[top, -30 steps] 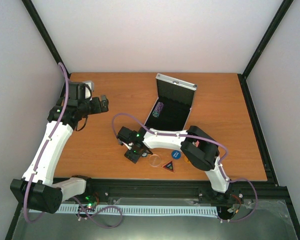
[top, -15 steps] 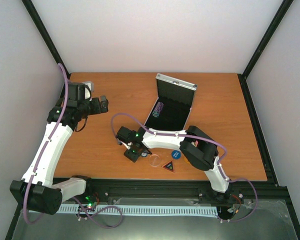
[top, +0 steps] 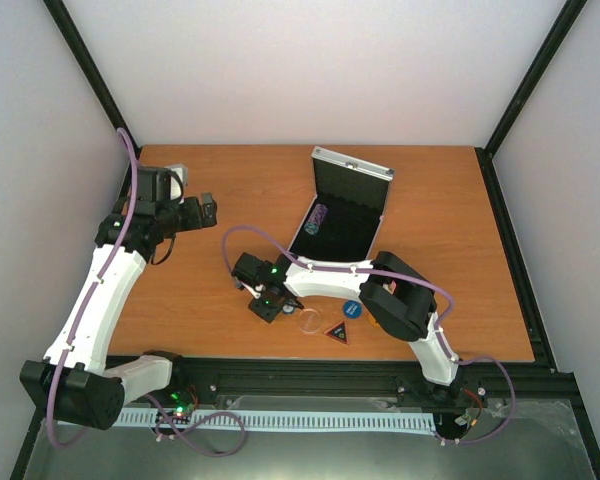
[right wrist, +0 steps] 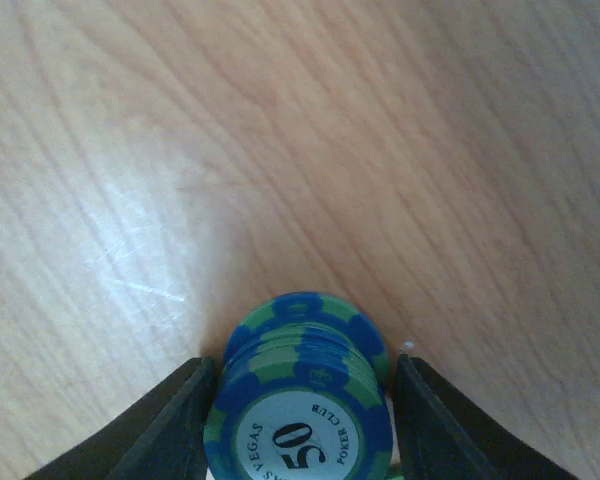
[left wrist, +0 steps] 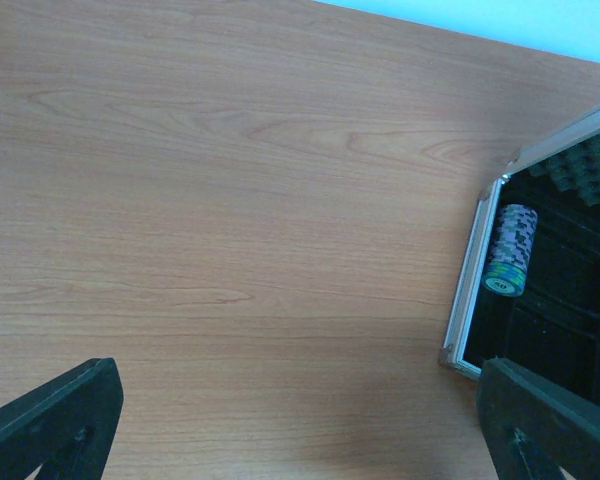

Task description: Pack up texas hold em set

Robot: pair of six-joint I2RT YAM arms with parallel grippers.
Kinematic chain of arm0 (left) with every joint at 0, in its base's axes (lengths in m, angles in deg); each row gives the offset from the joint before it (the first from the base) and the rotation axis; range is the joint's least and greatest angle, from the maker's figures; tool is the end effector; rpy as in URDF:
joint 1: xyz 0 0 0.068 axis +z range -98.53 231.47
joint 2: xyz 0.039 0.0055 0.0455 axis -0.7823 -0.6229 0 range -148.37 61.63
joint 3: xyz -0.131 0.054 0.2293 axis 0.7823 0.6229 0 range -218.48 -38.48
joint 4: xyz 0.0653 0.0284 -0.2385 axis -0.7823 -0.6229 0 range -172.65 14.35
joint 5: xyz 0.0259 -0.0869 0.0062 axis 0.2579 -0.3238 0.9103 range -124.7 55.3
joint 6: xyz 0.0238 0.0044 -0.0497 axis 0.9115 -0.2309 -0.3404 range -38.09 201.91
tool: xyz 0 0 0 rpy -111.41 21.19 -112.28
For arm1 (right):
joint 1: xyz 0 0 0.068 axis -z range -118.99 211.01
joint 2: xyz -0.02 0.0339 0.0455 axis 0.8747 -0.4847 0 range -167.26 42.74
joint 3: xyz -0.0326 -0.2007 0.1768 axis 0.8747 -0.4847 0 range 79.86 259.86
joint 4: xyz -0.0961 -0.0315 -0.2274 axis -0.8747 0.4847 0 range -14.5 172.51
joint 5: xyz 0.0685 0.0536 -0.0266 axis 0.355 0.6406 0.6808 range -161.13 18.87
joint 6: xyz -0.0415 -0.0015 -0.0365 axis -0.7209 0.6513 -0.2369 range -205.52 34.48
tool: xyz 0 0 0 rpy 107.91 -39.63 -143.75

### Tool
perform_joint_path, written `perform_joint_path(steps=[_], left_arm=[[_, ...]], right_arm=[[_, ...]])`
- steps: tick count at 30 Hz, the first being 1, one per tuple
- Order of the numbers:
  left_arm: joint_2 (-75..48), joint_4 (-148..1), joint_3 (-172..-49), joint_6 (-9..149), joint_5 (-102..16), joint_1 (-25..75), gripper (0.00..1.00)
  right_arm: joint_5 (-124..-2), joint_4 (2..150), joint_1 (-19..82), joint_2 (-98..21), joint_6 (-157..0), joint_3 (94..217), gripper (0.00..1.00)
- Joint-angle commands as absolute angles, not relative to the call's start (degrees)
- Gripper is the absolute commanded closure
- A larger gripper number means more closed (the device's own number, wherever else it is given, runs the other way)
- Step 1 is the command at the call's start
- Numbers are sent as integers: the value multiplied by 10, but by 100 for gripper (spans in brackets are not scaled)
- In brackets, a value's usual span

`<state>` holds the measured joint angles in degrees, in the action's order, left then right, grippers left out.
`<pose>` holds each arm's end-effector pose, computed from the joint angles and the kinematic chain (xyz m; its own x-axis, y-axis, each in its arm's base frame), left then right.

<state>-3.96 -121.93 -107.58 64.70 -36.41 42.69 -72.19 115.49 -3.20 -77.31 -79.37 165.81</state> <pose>0.2188 -0.0350 0.3491 -0.6925 -0.1922 -0.6953 -0.0320 0.9711 -0.2366 0.1774 0.3656 0.1516 -0.5123 -0.8137 -0.2747 -0.8480 0.5299 0.0118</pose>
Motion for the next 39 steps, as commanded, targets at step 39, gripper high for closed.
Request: perform_joint_path(steps=[39], left_arm=[[14, -1213, -1002, 651, -340, 429, 0]], right_arm=[[-781, 1158, 37, -678, -746, 1657, 92]])
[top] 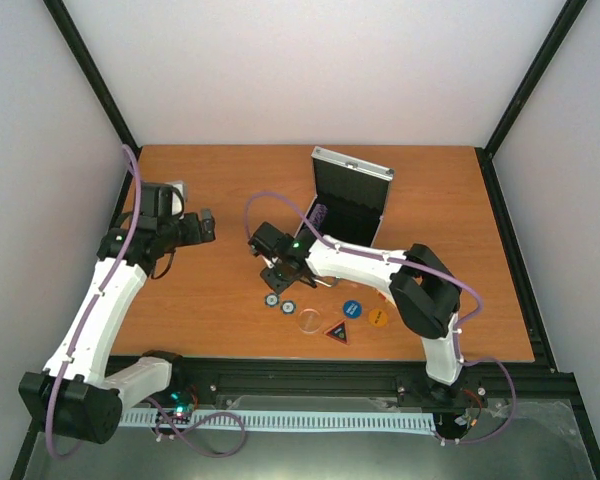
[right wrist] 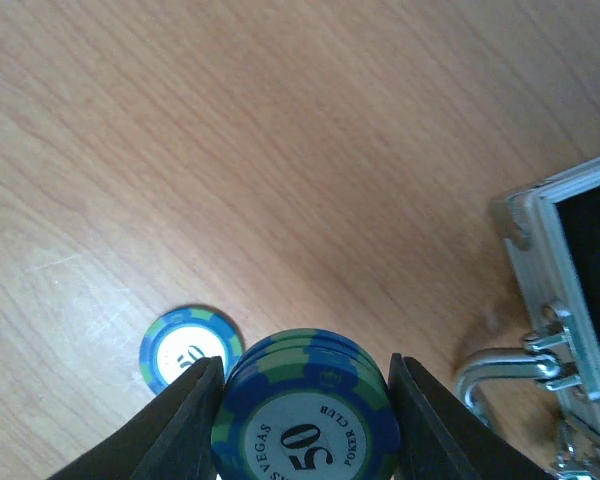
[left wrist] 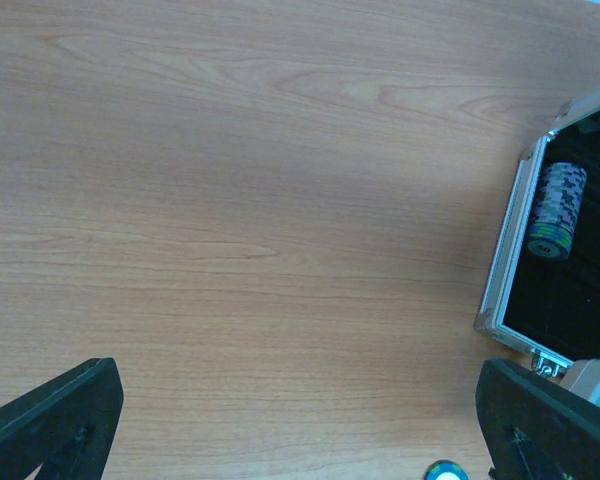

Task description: Pack up texas hold em set

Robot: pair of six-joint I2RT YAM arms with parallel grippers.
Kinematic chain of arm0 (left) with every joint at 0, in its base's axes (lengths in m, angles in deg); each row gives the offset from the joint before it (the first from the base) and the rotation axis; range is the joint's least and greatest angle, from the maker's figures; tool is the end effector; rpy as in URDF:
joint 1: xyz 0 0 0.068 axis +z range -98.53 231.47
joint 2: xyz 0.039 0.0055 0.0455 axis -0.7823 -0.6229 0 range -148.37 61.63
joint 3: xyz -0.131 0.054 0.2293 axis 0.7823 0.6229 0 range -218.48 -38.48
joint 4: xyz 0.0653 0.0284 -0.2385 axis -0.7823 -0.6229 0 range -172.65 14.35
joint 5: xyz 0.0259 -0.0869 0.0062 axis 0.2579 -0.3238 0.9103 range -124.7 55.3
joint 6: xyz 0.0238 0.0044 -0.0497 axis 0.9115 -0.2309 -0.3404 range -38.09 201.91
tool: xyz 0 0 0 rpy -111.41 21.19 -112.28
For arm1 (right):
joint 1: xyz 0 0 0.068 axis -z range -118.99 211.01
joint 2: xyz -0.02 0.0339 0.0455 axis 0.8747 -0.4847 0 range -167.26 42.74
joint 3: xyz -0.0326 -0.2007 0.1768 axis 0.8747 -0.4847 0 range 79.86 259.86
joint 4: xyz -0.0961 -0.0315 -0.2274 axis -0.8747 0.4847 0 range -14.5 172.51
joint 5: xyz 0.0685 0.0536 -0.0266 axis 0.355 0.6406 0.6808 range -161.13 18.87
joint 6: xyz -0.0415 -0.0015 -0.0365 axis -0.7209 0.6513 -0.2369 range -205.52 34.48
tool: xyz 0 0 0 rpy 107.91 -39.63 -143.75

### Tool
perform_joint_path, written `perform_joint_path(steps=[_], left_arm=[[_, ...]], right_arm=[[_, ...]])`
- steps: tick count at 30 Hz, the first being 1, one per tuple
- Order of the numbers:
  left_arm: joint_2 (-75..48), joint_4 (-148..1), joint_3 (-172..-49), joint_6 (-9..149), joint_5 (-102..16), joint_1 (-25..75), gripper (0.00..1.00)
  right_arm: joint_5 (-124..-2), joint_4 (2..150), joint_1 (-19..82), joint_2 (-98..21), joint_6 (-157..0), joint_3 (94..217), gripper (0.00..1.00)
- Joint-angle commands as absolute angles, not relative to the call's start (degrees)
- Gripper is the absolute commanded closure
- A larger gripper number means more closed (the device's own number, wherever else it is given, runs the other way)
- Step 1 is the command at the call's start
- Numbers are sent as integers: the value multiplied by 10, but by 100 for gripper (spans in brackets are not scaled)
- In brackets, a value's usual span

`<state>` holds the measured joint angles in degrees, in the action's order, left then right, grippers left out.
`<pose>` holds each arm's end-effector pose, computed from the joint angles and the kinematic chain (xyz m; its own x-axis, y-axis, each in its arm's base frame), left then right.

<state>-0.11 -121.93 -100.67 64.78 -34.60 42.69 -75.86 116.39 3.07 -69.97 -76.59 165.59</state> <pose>0.2030 -0.0313 0.3248 -0.7220 -0.1865 -0.6663 -0.0639 0.9769 -0.2041 0.2129 0.3341 0.1991 -0.6144 -0.6892 -0.3842 -0.7417 0.6706 -0.0169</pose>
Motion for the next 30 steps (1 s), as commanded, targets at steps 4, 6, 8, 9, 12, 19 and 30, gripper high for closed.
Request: perform_joint_path(steps=[4, 6, 8, 9, 12, 19, 30], left_arm=[[22, -1212, -991, 649, -343, 429, 0], [24, -1212, -985, 649, -343, 429, 0], [26, -1211, -981, 649, -342, 429, 0], [27, -1211, -980, 649, -343, 429, 0], [31, -1211, -979, 647, -347, 429, 0], [34, -1212, -974, 648, -348, 429, 0], [55, -1212, -952, 646, -362, 429, 0]], right_arm=[[-802, 1162, 39, -677, -736, 1665, 92], [-808, 1161, 42, -674, -731, 1667, 92], [-810, 1161, 46, -671, -728, 1669, 92], [-812, 1160, 48, -669, -725, 1669, 92], [-821, 1161, 55, -665, -719, 1670, 93], [-850, 1154, 65, -665, -721, 1673, 93], [-860, 1147, 82, -671, -711, 1682, 93]])
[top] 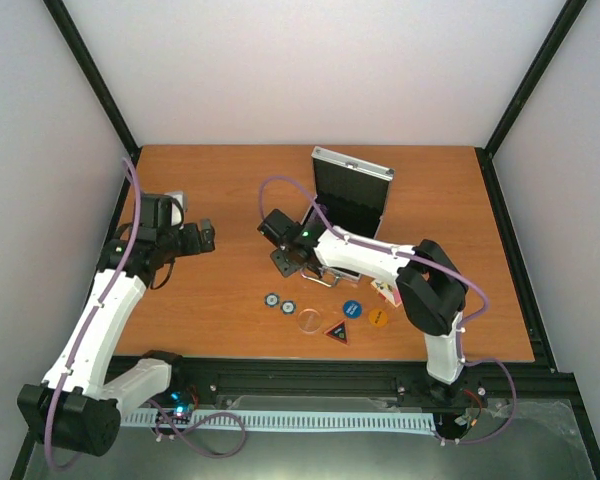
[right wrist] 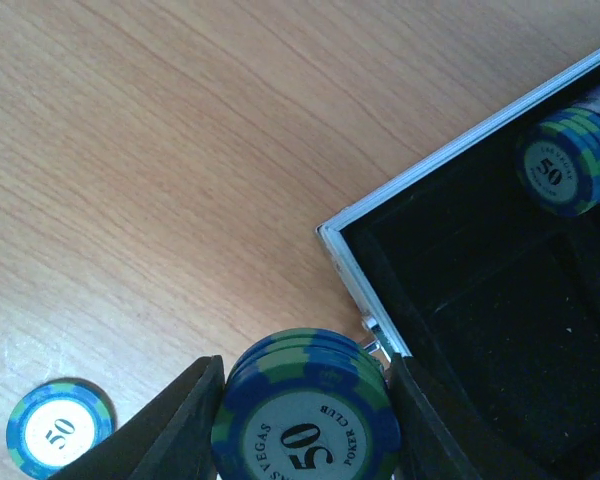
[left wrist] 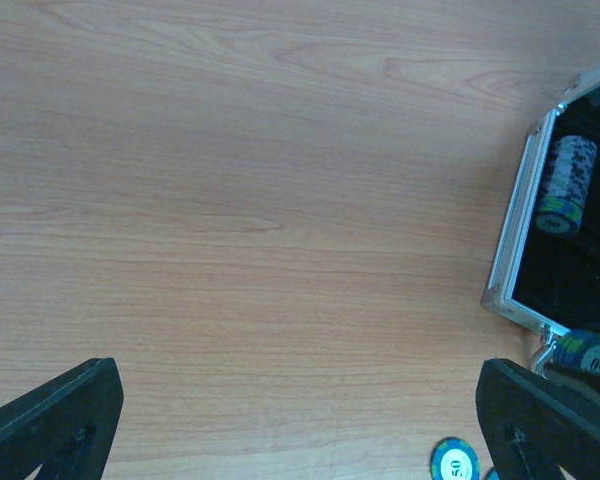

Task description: Pack up texas hold em set

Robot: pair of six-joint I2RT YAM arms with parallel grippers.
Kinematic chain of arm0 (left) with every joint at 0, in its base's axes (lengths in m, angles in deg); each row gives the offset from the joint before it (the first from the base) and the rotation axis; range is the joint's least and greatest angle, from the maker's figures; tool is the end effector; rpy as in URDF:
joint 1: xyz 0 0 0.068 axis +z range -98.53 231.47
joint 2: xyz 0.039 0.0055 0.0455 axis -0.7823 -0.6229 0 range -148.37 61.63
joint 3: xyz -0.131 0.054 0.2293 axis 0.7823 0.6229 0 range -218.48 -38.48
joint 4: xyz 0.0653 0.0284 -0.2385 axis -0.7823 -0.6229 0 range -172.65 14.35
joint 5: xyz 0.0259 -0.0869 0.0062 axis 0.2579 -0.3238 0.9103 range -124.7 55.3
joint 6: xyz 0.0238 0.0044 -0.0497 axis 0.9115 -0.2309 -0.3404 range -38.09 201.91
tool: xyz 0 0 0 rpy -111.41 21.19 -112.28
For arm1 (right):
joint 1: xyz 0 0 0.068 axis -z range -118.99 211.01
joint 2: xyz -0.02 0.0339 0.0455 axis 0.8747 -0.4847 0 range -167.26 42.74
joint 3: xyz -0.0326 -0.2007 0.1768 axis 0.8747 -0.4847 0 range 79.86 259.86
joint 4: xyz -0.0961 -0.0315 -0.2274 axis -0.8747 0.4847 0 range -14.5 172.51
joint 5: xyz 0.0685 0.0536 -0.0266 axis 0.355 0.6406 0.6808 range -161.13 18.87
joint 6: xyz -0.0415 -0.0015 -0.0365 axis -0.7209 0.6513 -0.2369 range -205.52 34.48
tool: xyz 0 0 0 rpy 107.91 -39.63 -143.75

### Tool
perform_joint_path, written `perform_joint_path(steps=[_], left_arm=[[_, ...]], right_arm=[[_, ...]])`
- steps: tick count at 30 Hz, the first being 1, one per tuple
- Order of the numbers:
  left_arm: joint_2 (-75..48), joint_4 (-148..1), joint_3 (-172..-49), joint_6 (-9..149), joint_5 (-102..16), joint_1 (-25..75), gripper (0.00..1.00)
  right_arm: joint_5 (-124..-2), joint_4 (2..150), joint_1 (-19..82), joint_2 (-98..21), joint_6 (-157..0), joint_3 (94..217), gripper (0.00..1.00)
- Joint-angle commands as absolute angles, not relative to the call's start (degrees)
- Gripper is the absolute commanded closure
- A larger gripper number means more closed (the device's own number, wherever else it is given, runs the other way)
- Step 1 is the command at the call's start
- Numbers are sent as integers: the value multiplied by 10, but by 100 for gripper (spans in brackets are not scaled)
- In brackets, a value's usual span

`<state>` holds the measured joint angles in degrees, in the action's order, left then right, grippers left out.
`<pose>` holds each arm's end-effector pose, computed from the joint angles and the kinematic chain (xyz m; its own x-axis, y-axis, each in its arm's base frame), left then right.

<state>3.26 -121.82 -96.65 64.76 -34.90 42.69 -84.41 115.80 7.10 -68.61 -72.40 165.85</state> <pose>0.1898 -0.0295 0.3138 -0.7292 -0.1857 -0.6587 -0.0627 0.9766 -0.2059 0.2398 0.3144 0.2105 -0.6886 -0.5693 -0.4491 -0.5897 0.8001 -0.1101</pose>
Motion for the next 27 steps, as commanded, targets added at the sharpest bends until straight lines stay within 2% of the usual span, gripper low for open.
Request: perform_joint_path(steps=[1, 7, 15, 27], left_arm=[[61, -1209, -944, 641, -370, 429, 0], [105, -1166, -887, 606, -425, 429, 0], [81, -1120, -844, 587, -490, 429, 0], [-33, -1003, -868, 515, -734, 429, 3]], right_arm=[[-859, 1147, 85, -671, -708, 1683, 93], [-833, 1141, 102, -666, -703, 1696, 93], [-780, 1146, 104, -614, -751, 1670, 93], [-704, 1150, 107, -497, -800, 1571, 93]])
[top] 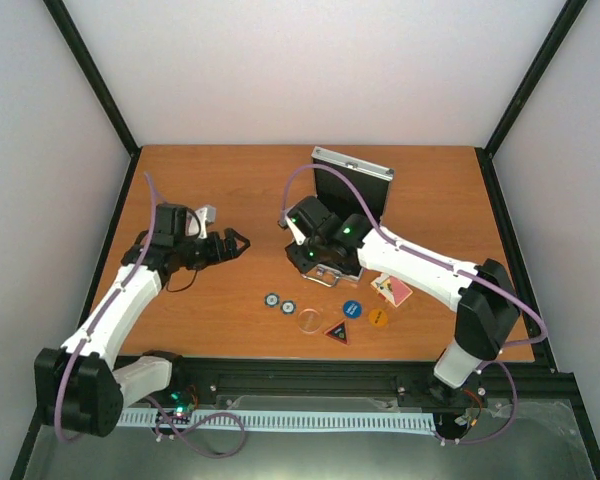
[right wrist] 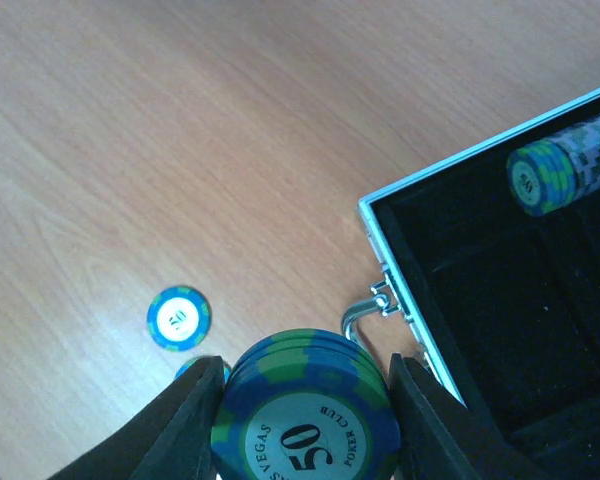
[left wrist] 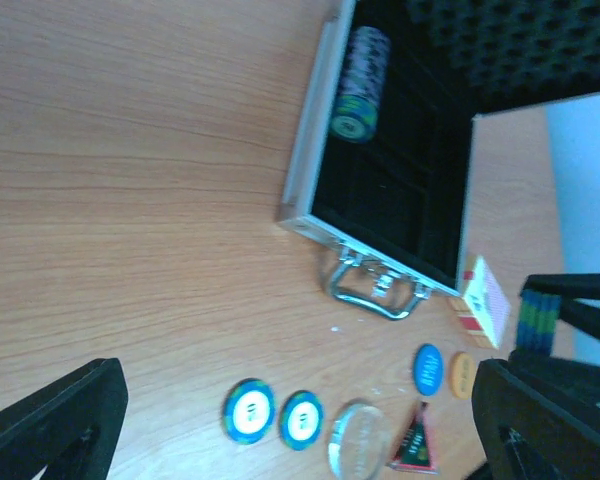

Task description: Pack up texas hold em set

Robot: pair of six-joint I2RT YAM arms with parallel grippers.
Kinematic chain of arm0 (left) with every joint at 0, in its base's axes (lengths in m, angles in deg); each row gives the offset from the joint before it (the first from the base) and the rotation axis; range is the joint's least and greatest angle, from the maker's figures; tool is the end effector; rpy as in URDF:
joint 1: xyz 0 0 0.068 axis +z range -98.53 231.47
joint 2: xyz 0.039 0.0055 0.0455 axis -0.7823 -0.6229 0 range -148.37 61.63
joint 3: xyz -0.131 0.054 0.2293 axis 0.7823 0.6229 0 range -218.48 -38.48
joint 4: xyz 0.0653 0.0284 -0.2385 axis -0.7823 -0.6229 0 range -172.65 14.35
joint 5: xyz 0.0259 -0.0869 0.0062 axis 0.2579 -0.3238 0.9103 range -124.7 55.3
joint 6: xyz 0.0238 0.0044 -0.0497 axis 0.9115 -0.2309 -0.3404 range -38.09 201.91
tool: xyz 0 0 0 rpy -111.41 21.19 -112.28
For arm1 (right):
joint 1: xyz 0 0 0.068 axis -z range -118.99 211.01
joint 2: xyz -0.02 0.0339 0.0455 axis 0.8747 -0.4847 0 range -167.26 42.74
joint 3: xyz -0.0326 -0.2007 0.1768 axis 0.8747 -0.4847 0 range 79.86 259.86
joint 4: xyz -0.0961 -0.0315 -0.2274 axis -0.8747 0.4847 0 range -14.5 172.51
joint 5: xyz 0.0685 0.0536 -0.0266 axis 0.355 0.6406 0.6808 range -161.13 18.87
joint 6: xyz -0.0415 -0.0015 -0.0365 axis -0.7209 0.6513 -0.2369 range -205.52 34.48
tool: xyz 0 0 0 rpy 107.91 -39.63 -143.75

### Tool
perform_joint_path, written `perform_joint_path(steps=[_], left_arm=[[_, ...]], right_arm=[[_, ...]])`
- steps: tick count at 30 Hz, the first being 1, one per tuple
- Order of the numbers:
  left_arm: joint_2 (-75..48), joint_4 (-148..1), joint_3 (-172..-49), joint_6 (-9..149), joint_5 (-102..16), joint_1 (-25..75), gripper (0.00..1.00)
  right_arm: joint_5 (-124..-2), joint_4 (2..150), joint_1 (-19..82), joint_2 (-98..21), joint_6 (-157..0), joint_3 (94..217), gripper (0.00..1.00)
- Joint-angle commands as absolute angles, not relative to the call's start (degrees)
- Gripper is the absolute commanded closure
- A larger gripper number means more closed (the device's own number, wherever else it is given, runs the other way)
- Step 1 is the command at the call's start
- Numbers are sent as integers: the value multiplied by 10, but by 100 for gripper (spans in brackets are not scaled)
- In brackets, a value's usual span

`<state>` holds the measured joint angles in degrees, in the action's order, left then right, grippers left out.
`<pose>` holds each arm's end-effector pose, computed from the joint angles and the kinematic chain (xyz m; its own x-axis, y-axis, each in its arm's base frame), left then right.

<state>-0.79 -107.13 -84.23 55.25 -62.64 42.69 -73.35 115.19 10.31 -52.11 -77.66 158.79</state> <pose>0.2047 -0.0495 0.2557 -0.8570 -0.2687 -0.4398 0.0665 0.7886 -0.6113 0.2191 0.2654 0.2753 -0.6216 -0.5435 -0.5641 -0.6807 0.7311 0.0457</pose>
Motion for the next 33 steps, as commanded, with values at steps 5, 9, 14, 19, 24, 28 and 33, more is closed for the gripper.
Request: perform_joint_path(steps=[5, 9, 14, 19, 24, 28, 33], left_arm=[[-71, -981, -879, 496, -784, 428, 3], [-103, -959, -880, 483, -842, 428, 5], [-112, -952, -873, 482, -887, 424, 5], [-143, -926, -871, 475, -936, 391, 10], [-171, -934, -897, 485, -941, 351, 12], [-192, -918, -909, 479, -954, 345, 16], [-204, -920, -924, 482, -957, 337, 19]], right_arm=[[-688, 1149, 107, -476, -808, 1558, 92], [-678, 1150, 107, -466, -816, 1552, 92], [-673, 1153, 107, -457, -821, 1553, 92], [-657, 1155, 107, -452, -830, 1554, 92], [-652, 1154, 107, -452, -834, 1551, 92], [-651, 1154, 107, -454, -835, 1551, 92], [-648, 1153, 106, -457, -835, 1549, 92]])
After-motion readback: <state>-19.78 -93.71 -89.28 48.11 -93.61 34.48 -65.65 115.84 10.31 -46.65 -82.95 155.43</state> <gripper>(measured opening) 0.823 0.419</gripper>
